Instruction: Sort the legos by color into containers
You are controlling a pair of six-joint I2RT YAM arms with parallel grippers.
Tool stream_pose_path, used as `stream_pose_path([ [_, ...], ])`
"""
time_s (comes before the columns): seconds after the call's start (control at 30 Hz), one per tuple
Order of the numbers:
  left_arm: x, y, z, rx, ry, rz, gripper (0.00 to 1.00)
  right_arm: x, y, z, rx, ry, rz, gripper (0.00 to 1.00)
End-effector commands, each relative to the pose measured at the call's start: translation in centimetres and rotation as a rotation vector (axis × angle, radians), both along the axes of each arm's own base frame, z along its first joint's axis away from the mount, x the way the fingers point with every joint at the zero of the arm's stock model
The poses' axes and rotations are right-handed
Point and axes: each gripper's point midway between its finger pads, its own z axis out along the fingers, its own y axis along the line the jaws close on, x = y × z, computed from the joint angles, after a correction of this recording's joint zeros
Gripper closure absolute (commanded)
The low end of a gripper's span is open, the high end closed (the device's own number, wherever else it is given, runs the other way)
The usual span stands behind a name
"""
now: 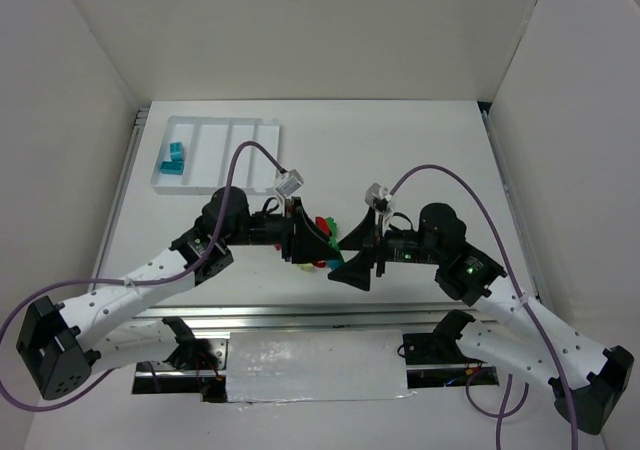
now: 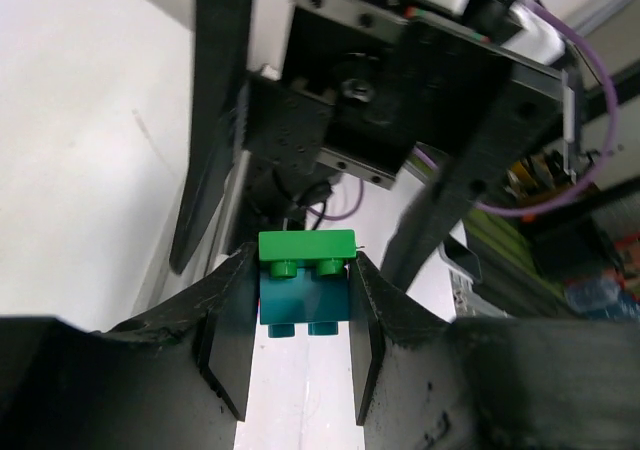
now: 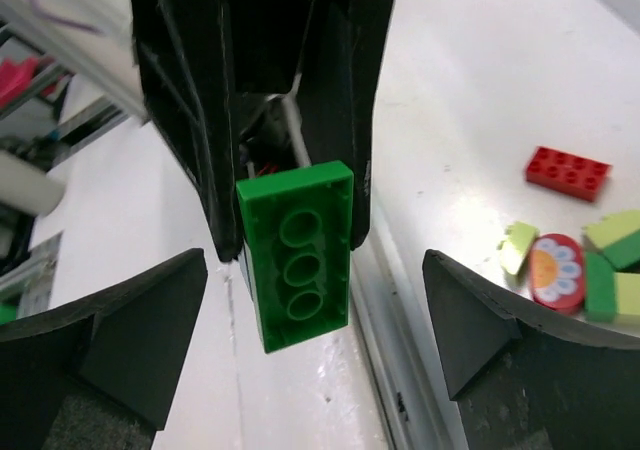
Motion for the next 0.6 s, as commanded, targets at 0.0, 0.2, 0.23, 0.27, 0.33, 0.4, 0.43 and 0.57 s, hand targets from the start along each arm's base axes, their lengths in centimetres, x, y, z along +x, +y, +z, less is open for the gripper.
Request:
stream_pose_path([
  [0.0,-2.8,0.8,3.4,-0.123,-0.172,-0.139,1.00,-2.7,0.1,1.2,0.031,0.009,0.157,0.06],
  [0.2,-4.9,1.6,4.3,-0.171,-0.247,-0.229,1.00,-3.4,0.0,1.9,0.057,0.002,0.200,0.34],
  [0.23,-4.8,1.6,4.1,-0.159,-0.237,-0.226,1.00,-3.5,-0.1,2.1,0.066,-0.006,0.194,0.39],
  [0.27,-4.8,1.6,4.0,-0.155,-0.239,-0.224,1.00,-3.5,-0.2,2.3,0.073,-0.010,0.191,0.41],
  [0.33,-5.0,1.7,3.9,-0.155,-0.239,-0.235,1.00,-3.7,-0.2,2.7,0.088,-0.018,0.189,0.49],
  [0.4,-5.0,1.6,3.7,-0.150,-0.233,-0.243,1.00,-3.9,-0.2,3.1,0.098,-0.020,0.199,0.57],
  [0.43,-5.0,1.6,3.5,-0.146,-0.229,-0.245,1.00,-4.1,-0.2,3.1,0.102,-0.018,0.213,0.66],
  [0.57,-4.6,1.5,3.5,-0.131,-0.232,-0.231,1.00,-4.5,-0.1,3.3,0.117,-0.009,0.245,0.93],
])
